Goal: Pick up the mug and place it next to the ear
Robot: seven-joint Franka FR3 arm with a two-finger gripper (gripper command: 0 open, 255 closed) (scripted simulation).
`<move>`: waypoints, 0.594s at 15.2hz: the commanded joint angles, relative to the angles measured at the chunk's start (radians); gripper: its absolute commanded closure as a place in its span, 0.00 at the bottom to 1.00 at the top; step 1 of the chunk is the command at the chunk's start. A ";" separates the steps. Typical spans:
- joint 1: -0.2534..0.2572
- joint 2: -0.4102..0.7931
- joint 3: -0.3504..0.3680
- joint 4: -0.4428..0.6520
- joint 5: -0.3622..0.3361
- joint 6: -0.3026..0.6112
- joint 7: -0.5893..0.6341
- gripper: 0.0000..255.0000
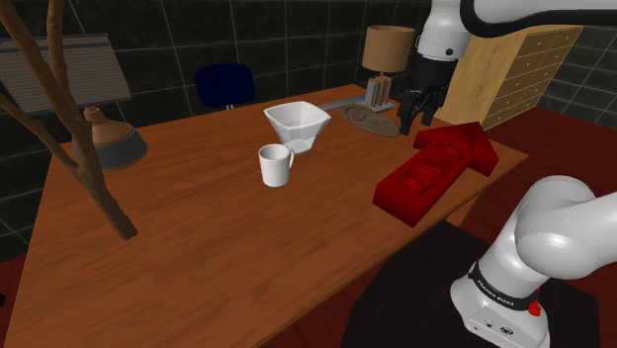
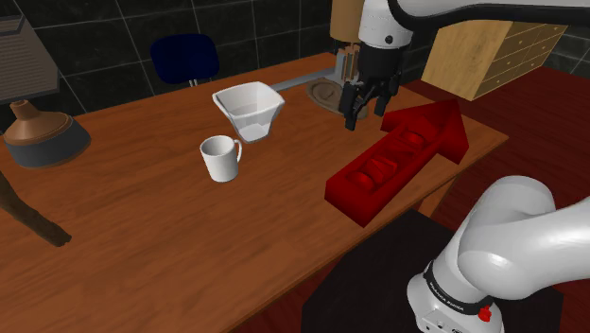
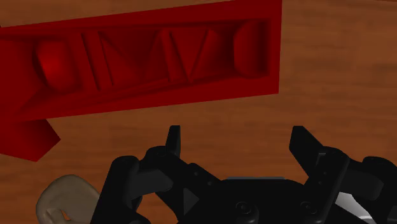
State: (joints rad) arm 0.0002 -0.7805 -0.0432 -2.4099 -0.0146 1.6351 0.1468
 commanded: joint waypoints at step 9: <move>0.045 0.276 0.101 0.134 0.044 0.128 0.103 0.00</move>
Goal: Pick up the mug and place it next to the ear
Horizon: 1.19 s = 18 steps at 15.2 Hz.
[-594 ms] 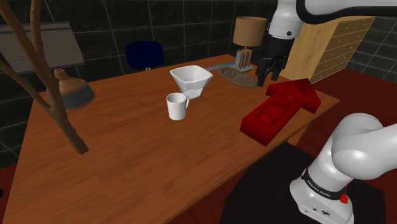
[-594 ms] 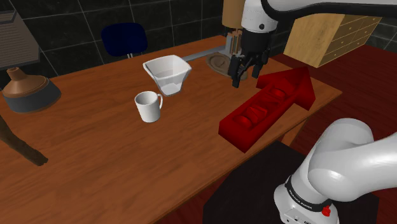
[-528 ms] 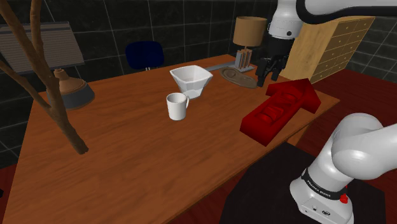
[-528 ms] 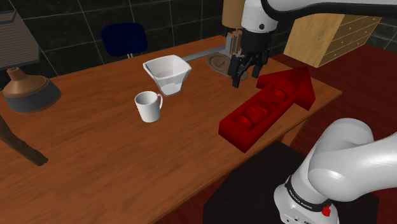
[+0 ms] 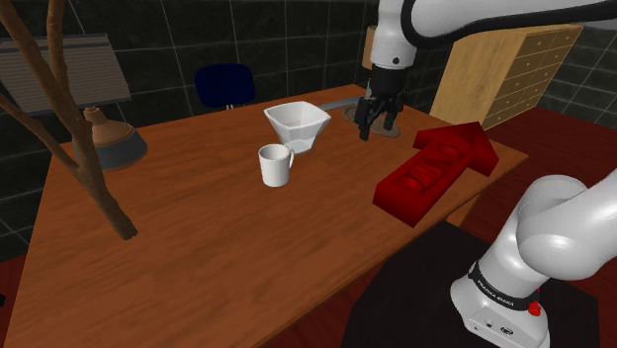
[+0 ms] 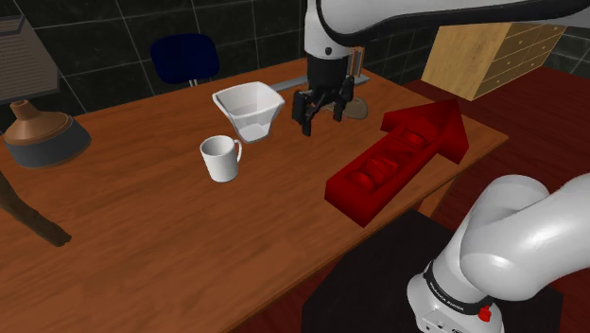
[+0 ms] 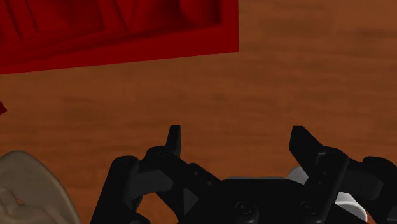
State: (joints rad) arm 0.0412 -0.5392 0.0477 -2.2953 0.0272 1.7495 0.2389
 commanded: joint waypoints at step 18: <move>0.095 0.728 0.164 0.619 -0.087 0.061 0.244 0.00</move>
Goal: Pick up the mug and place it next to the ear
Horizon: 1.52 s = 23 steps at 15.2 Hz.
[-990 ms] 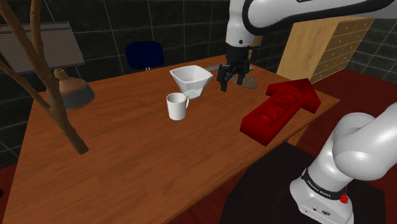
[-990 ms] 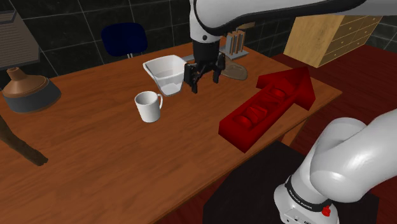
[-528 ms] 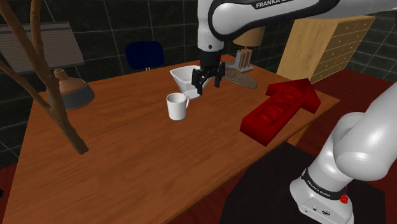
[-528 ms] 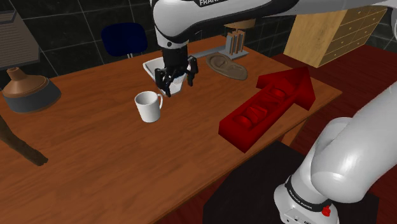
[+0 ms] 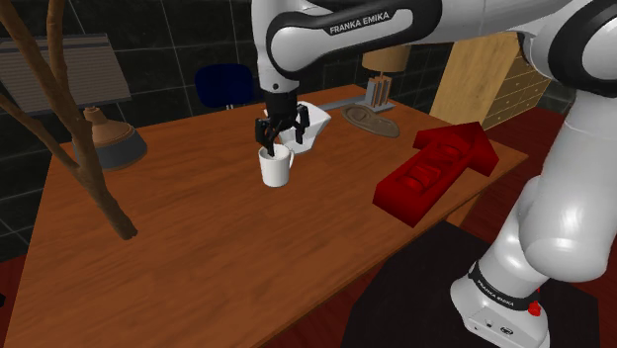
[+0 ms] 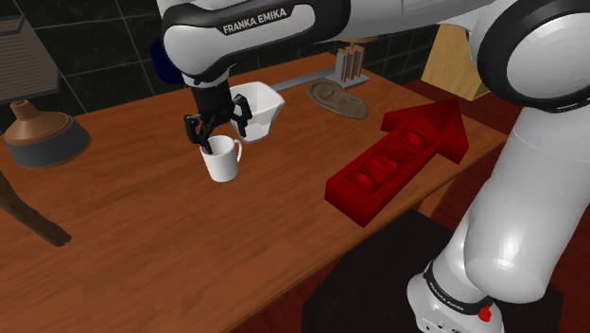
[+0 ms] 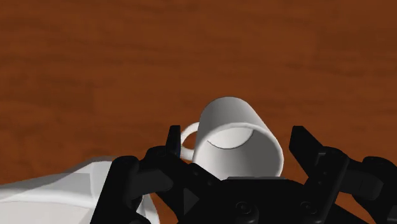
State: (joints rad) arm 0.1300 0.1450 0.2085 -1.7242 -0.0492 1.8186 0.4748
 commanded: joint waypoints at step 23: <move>0.050 0.248 0.009 0.193 -0.060 0.034 0.056 1.00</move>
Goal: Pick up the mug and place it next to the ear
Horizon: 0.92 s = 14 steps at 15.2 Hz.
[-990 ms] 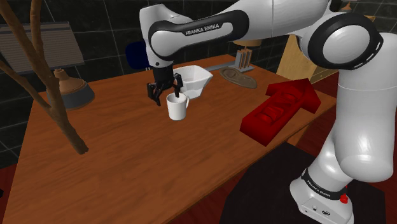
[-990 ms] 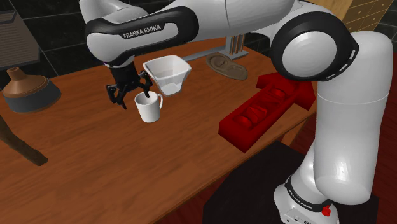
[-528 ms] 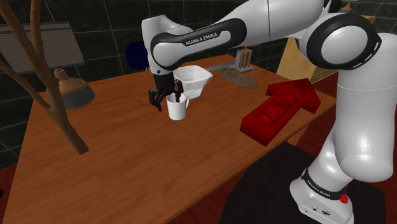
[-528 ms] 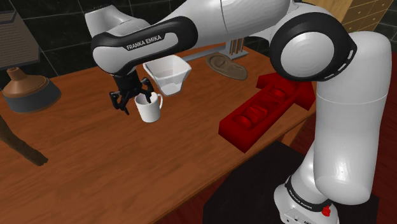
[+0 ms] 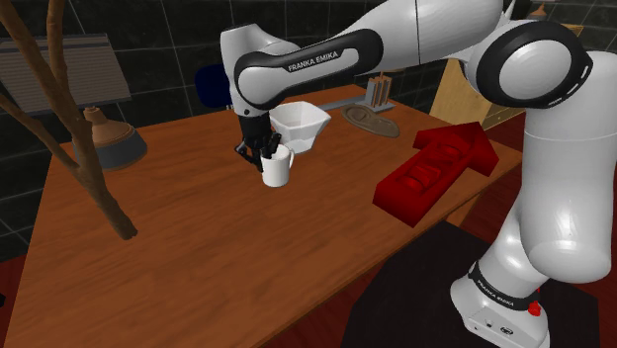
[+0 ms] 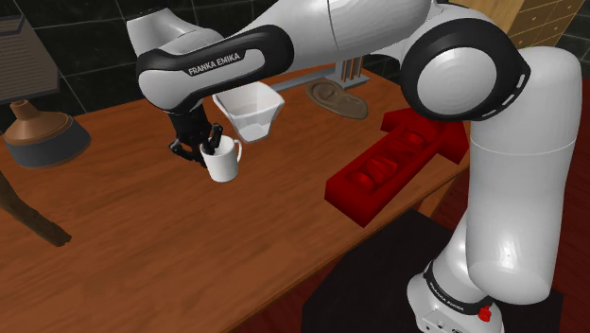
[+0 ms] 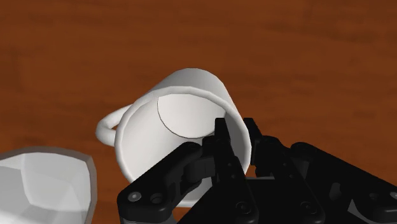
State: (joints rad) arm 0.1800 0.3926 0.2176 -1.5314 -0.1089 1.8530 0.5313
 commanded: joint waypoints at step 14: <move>0.002 -0.012 0.002 0.076 0.004 -0.088 -0.005 1.00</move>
State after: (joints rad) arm 0.1815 0.3834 0.2192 -1.4661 -0.1054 1.7788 0.5263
